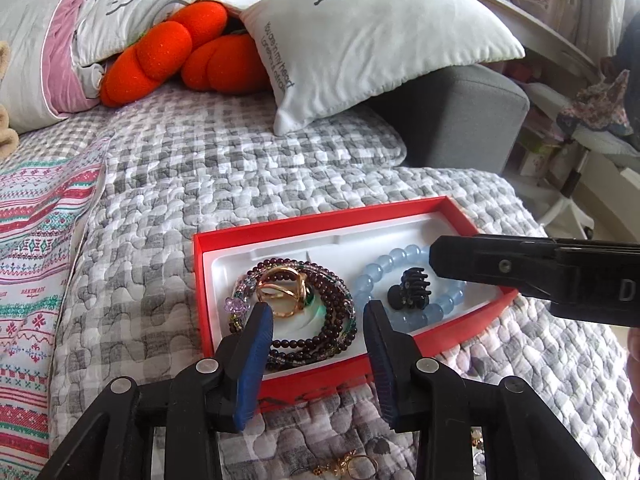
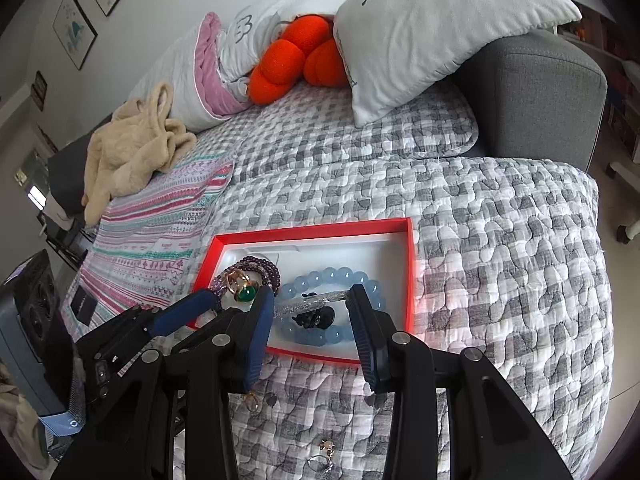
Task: Organize jewelry
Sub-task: 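Carry the gold ring into the box with the left tool while the right tool carries the earring toward it, then open the left tool over the garnet bracelet while the right tool releases the pearl earring in the box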
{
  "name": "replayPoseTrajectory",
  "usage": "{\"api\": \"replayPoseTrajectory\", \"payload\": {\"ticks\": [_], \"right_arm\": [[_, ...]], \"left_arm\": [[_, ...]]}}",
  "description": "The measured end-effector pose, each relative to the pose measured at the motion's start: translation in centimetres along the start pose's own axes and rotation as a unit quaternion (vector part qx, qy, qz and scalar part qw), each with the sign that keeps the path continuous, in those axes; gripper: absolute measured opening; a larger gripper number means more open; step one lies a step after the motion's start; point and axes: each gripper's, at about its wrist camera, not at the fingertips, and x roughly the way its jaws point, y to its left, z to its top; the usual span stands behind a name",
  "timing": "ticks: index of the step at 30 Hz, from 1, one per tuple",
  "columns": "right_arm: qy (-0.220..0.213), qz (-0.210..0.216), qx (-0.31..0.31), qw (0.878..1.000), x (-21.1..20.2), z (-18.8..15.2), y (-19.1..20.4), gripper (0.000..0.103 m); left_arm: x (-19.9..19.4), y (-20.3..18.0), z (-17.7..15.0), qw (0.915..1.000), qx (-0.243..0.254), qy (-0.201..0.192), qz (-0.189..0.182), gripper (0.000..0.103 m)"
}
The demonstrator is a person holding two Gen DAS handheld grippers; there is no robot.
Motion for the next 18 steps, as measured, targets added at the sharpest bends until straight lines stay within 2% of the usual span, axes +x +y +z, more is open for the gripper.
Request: {"api": "replayPoseTrajectory", "payload": {"ticks": [5, 10, 14, 17, 18], "right_arm": [[0.000, -0.008, -0.004, 1.000, 0.3, 0.0, 0.1, 0.041], [0.002, -0.020, -0.002, 1.000, 0.8, 0.0, 0.2, 0.042], [-0.004, -0.009, 0.001, 1.000, 0.9, 0.2, 0.4, 0.042], [-0.003, -0.014, -0.010, 1.000, 0.7, 0.4, 0.9, 0.046], [-0.005, -0.015, -0.011, 1.000, 0.5, 0.4, 1.1, 0.049]], "left_arm": [[-1.5, 0.1, -0.7, 0.9999, 0.009, 0.005, 0.008, 0.044], [-2.3, 1.3, -1.9, 0.9995, -0.005, 0.028, 0.009, 0.046], [-2.7, 2.4, -2.6, 0.9989, -0.016, 0.043, 0.008, 0.046], [-2.8, 2.8, -3.1, 0.9983, -0.021, 0.053, 0.006, 0.048], [-2.8, 2.9, -3.3, 0.9981, -0.021, 0.057, 0.006, 0.049]]}}
